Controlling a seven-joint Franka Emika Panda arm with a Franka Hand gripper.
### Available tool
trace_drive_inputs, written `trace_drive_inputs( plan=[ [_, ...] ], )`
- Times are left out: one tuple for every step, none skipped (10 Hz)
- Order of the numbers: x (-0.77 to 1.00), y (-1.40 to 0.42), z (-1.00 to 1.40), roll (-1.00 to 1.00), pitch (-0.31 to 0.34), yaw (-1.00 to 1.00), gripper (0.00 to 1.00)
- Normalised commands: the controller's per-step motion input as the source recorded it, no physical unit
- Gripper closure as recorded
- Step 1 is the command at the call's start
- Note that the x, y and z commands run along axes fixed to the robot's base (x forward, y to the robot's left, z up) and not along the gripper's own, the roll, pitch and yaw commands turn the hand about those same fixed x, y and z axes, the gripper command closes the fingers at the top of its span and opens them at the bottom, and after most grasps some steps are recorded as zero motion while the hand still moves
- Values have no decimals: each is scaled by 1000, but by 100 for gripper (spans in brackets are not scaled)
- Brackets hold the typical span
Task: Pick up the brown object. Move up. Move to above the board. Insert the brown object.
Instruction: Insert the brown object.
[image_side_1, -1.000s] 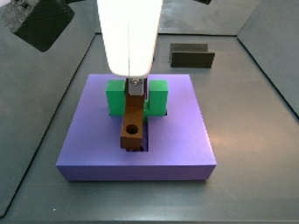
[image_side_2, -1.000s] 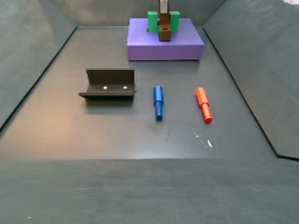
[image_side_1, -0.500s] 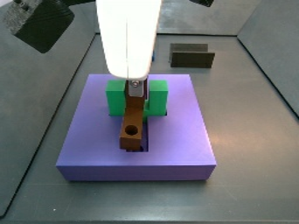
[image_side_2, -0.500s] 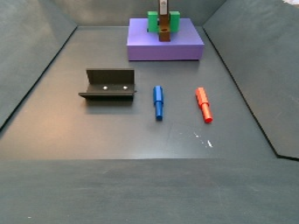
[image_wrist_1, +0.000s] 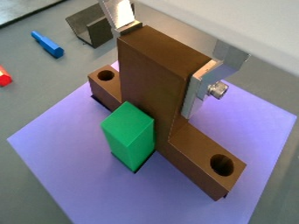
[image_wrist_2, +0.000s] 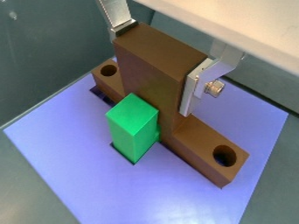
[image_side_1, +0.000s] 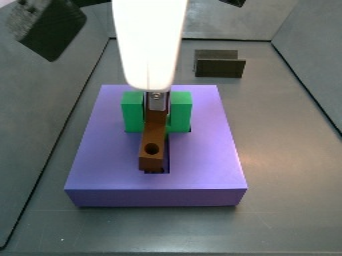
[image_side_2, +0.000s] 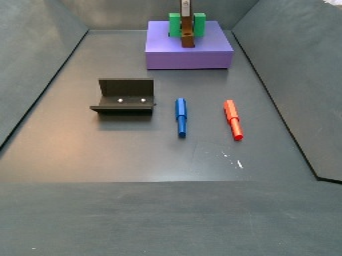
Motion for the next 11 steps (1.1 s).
trace_drive_inputs(
  plan=[
    [191,-89,-97,140,3,0,100],
    [163,0,-117,27,37,0,100],
    [9,0,-151,0,0,0,100],
    [0,0,-226,-10,-33,0,100],
    [-60,0,-346,-79,-119,0,100],
    [-140,0,-477,-117,-193,0,100],
    [-229,0,-511,-91,-243,0,100],
    [-369,-6,-429,-53,-300,29,100],
    [-366,-109,-286,0,-330,57,100],
    [-163,-226,-166,51,-291,26,100],
    [-37,-183,-226,161,-219,9,100]
  ],
)
